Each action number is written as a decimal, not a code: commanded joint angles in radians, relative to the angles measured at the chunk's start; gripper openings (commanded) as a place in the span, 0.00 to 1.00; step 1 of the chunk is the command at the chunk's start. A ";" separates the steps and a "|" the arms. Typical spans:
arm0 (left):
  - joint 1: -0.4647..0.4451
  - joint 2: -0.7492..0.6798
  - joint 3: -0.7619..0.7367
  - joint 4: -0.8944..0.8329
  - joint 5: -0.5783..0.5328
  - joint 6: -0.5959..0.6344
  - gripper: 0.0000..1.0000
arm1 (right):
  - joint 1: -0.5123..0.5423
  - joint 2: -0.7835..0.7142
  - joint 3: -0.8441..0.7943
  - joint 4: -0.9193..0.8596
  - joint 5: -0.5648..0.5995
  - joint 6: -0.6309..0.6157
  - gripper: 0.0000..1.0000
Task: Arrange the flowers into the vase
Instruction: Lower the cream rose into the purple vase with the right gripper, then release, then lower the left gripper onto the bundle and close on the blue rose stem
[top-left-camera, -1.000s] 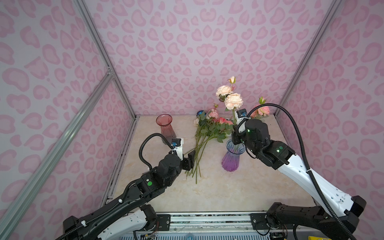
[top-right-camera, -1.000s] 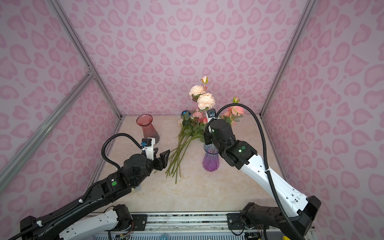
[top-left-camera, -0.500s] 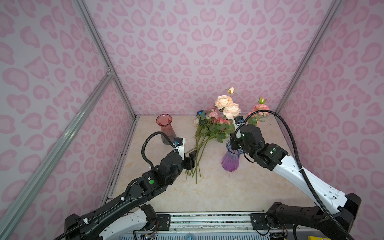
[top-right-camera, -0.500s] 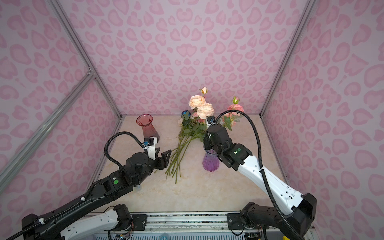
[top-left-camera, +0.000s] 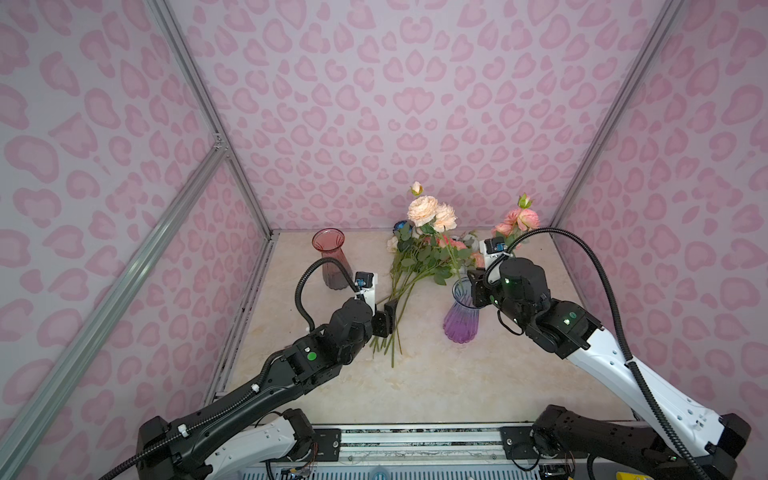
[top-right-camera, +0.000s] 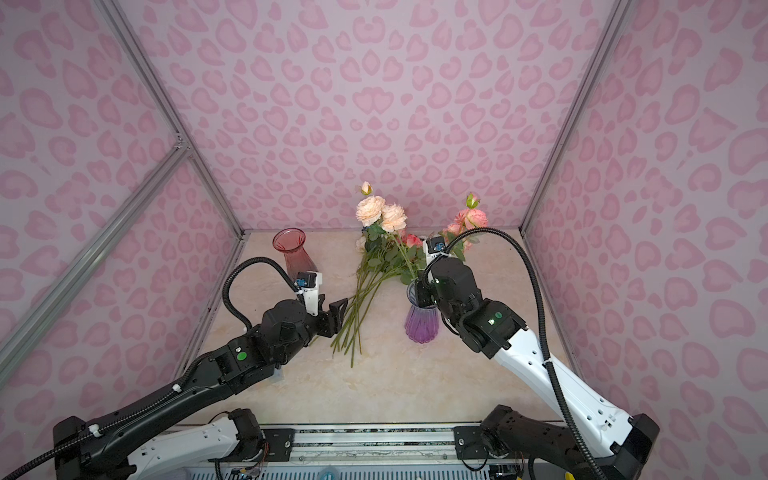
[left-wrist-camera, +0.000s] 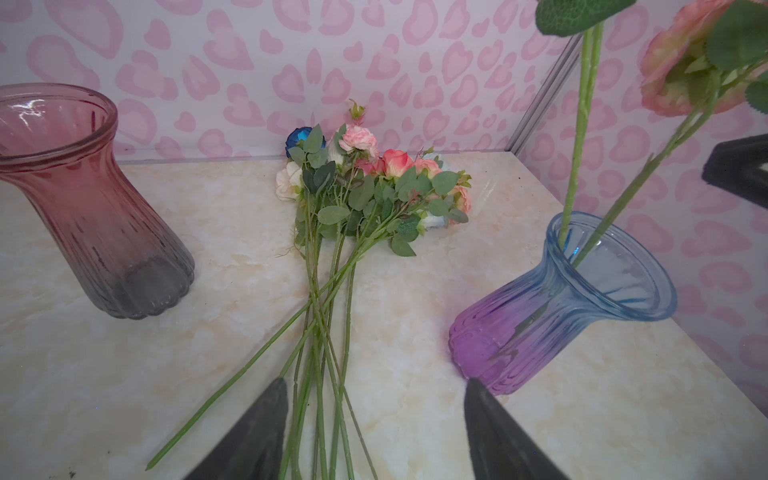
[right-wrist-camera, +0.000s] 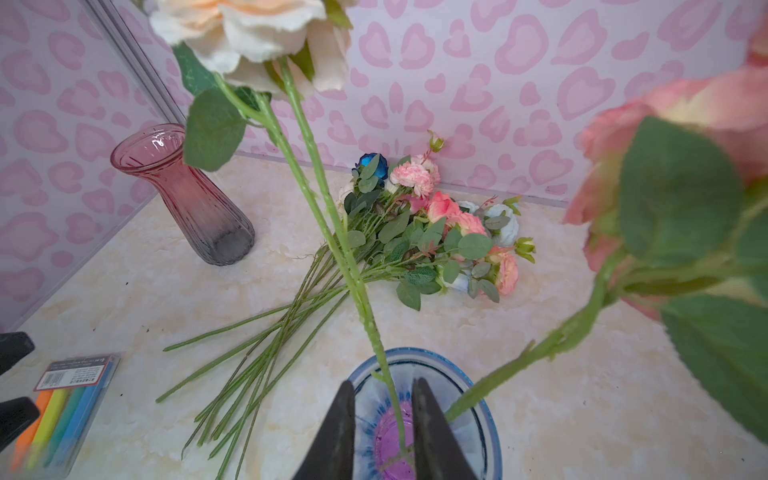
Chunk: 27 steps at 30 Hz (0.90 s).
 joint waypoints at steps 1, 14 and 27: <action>0.003 0.037 0.027 0.007 -0.028 0.002 0.68 | 0.012 -0.031 -0.006 -0.003 -0.016 0.022 0.25; 0.258 0.666 0.393 -0.195 0.214 -0.039 0.32 | 0.021 -0.332 -0.167 0.012 0.086 0.037 0.19; 0.329 1.243 0.996 -0.466 0.155 0.052 0.27 | -0.116 -0.390 -0.307 0.030 -0.079 0.095 0.21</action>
